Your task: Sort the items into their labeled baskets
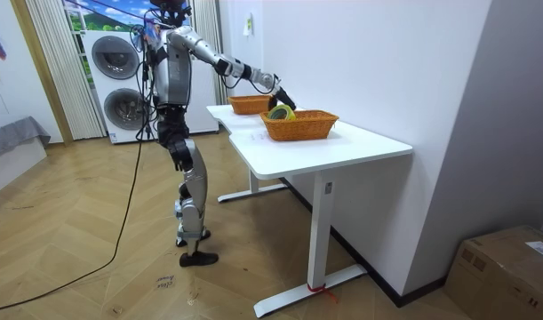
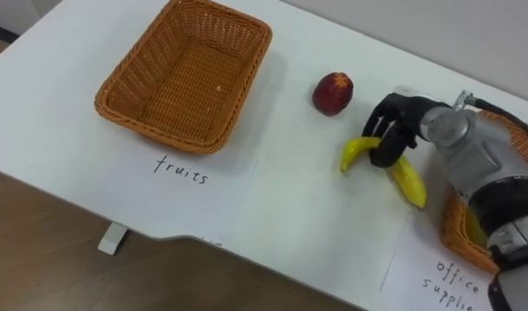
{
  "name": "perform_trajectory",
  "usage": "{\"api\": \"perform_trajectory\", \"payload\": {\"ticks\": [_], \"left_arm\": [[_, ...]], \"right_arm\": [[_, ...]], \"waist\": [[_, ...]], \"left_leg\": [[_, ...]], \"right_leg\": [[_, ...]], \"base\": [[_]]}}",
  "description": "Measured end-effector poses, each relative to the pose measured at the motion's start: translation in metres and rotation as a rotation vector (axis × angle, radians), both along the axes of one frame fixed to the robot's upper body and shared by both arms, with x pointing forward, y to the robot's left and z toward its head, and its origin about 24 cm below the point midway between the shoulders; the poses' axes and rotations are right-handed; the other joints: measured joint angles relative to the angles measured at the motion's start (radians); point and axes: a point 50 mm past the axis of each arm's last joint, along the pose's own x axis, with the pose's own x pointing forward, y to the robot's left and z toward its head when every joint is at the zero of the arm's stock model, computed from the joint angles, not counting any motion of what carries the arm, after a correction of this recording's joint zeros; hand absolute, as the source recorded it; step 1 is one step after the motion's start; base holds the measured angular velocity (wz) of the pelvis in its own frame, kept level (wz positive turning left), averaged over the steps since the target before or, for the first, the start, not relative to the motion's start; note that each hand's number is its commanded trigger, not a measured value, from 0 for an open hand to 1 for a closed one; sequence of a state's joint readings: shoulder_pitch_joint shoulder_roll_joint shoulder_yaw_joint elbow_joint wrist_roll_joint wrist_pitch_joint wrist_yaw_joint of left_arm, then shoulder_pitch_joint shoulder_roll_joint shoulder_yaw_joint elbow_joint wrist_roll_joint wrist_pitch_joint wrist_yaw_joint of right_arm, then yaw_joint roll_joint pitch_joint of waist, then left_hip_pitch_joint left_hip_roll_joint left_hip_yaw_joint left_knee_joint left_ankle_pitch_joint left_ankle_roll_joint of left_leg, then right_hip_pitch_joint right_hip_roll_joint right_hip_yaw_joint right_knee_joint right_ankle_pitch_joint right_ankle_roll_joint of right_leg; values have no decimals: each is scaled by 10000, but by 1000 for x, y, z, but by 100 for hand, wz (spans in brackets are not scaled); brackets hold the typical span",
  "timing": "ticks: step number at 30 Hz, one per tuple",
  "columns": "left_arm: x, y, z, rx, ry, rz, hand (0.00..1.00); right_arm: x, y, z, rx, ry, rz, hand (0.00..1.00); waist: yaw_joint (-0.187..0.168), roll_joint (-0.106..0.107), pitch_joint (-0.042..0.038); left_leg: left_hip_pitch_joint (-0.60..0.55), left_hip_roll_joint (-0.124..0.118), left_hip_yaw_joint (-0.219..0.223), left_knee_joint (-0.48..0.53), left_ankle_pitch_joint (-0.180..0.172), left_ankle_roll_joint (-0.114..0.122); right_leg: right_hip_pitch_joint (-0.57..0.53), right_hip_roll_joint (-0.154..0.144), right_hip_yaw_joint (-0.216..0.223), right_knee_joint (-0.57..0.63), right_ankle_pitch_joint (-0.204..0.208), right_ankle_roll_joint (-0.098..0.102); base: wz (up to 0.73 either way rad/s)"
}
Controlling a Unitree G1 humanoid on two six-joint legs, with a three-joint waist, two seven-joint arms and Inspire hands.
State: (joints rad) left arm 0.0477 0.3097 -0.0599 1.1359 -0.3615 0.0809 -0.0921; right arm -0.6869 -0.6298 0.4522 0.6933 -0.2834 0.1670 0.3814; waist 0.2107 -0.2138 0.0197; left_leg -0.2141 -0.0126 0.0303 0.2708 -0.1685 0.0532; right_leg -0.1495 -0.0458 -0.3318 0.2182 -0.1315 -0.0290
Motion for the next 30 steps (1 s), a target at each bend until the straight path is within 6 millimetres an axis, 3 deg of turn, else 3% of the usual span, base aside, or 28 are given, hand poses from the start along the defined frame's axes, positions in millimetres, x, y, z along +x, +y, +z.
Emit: {"api": "perform_trajectory", "payload": {"ticks": [7, 9, 13, 17, 22, 28, 30], "left_arm": [[-12, 6, 0, 1, -30, 812, 0], [-17, 6, -1, 13, 40, 899, 0], [-21, 8, -1, 24, -4, 1201, 0], [-26, 8, -1, 27, 55, 1211, 0], [-28, 7, -1, 16, 103, 1207, 0], [-29, 5, -2, -30, 87, 1252, 0], [-33, 3, -3, -29, 179, 1301, 0]], "right_arm": [[-2, 20, 24, 671, -1156, 933, 100], [-3, 25, 31, 788, -1422, 1158, 100], [-5, 29, 45, 1053, -2074, 1366, 100], [-7, 39, 61, 1181, -2723, 1888, 100], [-9, 47, 68, 1228, -2948, 2294, 100], [-14, 58, 84, 1202, -3544, 2898, 100], [-15, 62, 87, 1302, -3672, 3078, 100]], "waist": [[-294, 0, -23], [-406, -16, -126], [-415, 16, -131], [-530, 126, -205], [-660, 179, -175], [-713, 111, -234], [-705, 133, -222]], "left_leg": [[589, -4, 4, -159, -2, -5], [667, -10, 15, -205, -2, -9], [845, -3, 39, -289, 16, -33], [1066, -3, 59, -375, 17, -32], [1401, -8, 24, -493, 36, -55], [1476, -7, 21, -502, 53, -77], [1651, -7, 24, -589, 61, -78]], "right_leg": [[565, 38, 32, -189, 15, 2], [681, 57, 86, -314, 24, 9], [807, 115, 240, -327, 57, 2], [1002, 109, 287, -327, 59, 5], [1313, 118, 274, -337, 55, 9], [1358, 123, 296, -336, 56, 9], [1496, 123, 291, -341, 55, 10]], "base": [[0], [-2], [-5], [-1], [2], [1], [0]]}}
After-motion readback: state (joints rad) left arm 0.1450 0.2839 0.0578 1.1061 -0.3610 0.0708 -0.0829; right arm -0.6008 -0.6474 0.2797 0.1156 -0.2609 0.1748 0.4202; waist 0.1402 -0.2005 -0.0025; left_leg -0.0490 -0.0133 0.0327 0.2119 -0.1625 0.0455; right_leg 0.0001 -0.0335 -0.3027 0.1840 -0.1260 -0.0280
